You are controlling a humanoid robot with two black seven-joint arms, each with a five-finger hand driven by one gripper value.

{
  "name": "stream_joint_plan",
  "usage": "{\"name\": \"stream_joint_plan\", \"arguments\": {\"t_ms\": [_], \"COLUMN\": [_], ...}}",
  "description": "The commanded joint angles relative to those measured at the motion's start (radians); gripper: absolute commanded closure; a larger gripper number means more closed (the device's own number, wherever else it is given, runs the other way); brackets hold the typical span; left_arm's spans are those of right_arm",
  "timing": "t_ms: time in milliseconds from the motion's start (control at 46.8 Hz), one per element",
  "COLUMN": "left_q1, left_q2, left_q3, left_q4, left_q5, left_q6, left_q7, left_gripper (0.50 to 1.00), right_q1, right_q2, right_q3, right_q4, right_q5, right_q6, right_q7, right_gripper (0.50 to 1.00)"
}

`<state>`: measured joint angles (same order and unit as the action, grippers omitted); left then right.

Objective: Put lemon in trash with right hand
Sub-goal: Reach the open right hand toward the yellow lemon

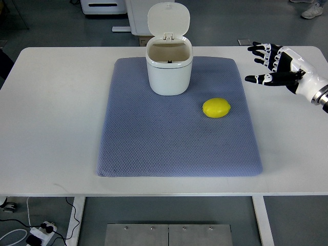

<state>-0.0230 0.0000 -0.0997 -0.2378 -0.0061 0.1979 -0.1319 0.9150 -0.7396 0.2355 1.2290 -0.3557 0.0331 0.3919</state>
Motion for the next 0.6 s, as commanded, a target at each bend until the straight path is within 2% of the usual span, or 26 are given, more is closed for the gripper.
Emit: {"name": "stream_joint_plan", "arguments": {"t_ms": [0, 342, 577], "left_q1": [0.0, 0.0, 0.0], "left_q2": [0.0, 0.0, 0.0], "left_q3": [0.0, 0.0, 0.0], "left_q4": [0.0, 0.0, 0.0], "left_q5": [0.0, 0.0, 0.0], "left_q6": [0.0, 0.0, 0.0], "left_q7": [0.0, 0.0, 0.0], "left_gripper": [0.5, 0.5, 0.5], "right_q1": [0.004, 0.131, 0.146], "right_q2": [-0.006, 0.006, 0.058], "right_q3": [-0.034, -0.225, -0.262], "right_q4": [0.014, 0.015, -0.022], "right_q5": [-0.037, -0.12, -0.141], "right_q6": [-0.016, -0.076, -0.085], "right_q7": [-0.004, -0.01, -0.011], "right_gripper": [0.5, 0.5, 0.5]}}
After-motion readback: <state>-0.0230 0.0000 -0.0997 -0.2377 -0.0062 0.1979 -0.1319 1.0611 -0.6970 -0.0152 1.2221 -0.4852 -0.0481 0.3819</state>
